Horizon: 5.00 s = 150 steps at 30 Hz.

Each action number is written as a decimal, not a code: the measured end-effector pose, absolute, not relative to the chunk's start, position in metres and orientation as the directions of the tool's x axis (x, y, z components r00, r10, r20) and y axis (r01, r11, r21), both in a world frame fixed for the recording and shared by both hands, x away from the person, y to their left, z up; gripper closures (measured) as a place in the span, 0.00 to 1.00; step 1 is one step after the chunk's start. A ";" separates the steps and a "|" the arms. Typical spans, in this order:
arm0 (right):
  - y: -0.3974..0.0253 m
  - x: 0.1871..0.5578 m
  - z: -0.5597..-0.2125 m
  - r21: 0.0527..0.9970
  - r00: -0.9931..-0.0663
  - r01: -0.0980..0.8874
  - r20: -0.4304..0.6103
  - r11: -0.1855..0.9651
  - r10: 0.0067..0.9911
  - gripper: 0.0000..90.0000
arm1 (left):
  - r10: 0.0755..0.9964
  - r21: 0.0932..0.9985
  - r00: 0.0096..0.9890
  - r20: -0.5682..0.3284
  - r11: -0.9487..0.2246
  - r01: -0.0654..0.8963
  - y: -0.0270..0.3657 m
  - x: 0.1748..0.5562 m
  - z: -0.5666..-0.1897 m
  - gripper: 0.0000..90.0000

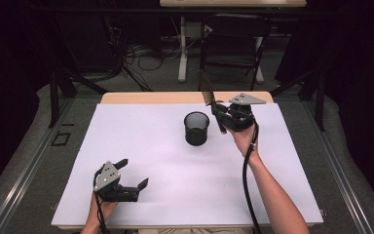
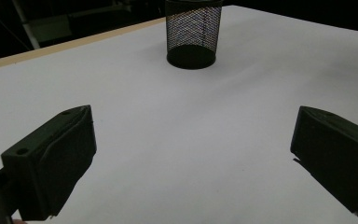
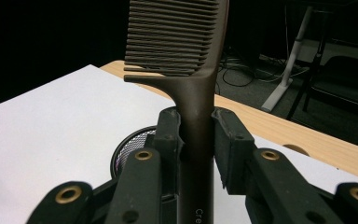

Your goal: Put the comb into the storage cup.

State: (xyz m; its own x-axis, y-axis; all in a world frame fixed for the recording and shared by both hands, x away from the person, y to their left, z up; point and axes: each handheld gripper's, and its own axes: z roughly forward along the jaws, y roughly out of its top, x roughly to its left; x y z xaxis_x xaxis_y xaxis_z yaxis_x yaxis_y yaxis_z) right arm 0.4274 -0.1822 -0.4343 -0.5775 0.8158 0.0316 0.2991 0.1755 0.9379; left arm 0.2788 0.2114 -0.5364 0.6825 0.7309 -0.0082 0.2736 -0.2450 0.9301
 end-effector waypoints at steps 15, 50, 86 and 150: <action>-0.177 0.432 -0.429 0.946 -0.578 0.280 0.033 0.161 0.815 0.81 | 0.731 0.931 0.683 -0.011 -0.242 0.273 0.211 0.279 -0.536 0.00; -0.162 0.442 -0.422 0.963 -0.594 0.232 0.030 0.136 0.804 0.81 | 0.729 0.932 0.684 -0.011 -0.241 0.272 0.212 0.279 -0.536 0.00; -0.144 0.449 -0.420 0.974 -0.616 0.193 0.030 0.114 0.787 0.81 | 0.731 0.932 0.682 -0.010 -0.241 0.272 0.211 0.278 -0.536 0.00; -0.125 0.471 -0.447 0.976 -0.631 0.200 0.061 0.087 0.773 0.81 | 0.729 0.932 0.685 -0.008 -0.242 0.269 0.211 0.278 -0.536 0.00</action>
State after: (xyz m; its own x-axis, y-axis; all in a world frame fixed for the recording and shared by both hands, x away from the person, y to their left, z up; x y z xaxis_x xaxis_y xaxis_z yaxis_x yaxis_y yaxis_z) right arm 0.4711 -0.1250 -0.4467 -0.6315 0.7730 0.0605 0.2003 0.0872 0.9759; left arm 0.2782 0.2110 -0.5356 0.6846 0.7289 -0.0077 0.2687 -0.2424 0.9322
